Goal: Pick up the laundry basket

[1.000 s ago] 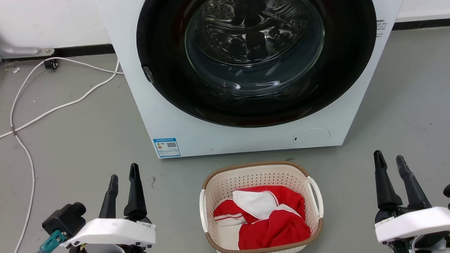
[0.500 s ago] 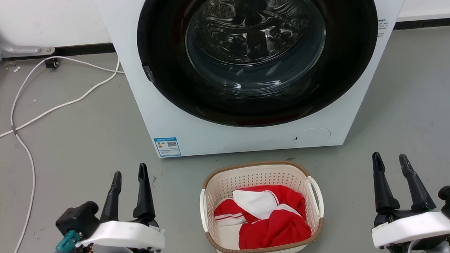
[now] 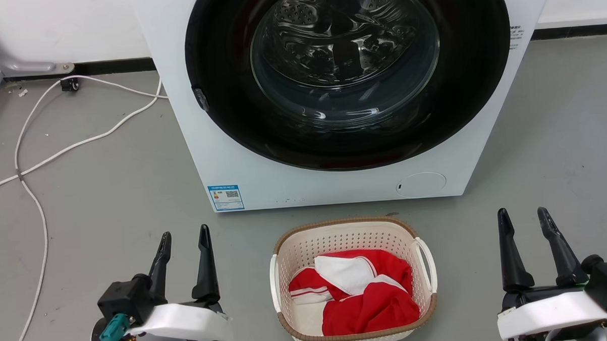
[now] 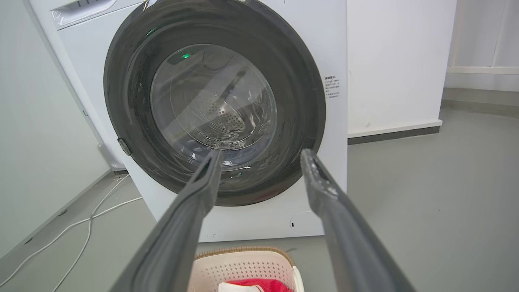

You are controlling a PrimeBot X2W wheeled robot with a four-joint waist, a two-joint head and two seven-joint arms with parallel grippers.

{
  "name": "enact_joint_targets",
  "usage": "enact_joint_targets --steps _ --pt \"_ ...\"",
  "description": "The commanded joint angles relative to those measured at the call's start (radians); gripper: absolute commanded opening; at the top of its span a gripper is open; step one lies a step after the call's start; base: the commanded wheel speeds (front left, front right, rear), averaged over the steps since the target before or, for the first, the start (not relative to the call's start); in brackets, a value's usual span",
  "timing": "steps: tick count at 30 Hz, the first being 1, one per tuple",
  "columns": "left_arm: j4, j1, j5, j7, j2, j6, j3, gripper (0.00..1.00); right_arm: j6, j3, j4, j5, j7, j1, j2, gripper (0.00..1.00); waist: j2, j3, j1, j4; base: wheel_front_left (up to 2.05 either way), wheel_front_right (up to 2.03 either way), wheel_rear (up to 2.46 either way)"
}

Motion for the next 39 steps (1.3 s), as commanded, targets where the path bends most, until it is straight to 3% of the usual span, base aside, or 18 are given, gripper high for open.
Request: enact_joint_targets --steps 1,33,39 --pt "-0.003 0.005 0.023 -0.008 0.003 0.003 -0.003 1.0 0.0 0.002 -0.012 -0.024 -0.008 0.006 -0.005 1.0 0.0 0.0 0.0 0.0 0.0 0.0 0.0" --pt "0.035 0.027 0.227 -0.07 0.004 0.038 -0.039 1.0 0.0 0.01 -0.032 -0.171 -0.07 0.043 -0.006 1.0 0.0 -0.01 0.0 0.005 0.0 0.0 0.0" --pt "0.041 0.028 0.222 -0.07 0.004 0.036 -0.035 1.0 0.0 0.011 -0.019 -0.147 -0.069 0.046 -0.006 1.0 0.0 -0.012 0.0 0.004 0.0 0.0 0.0"
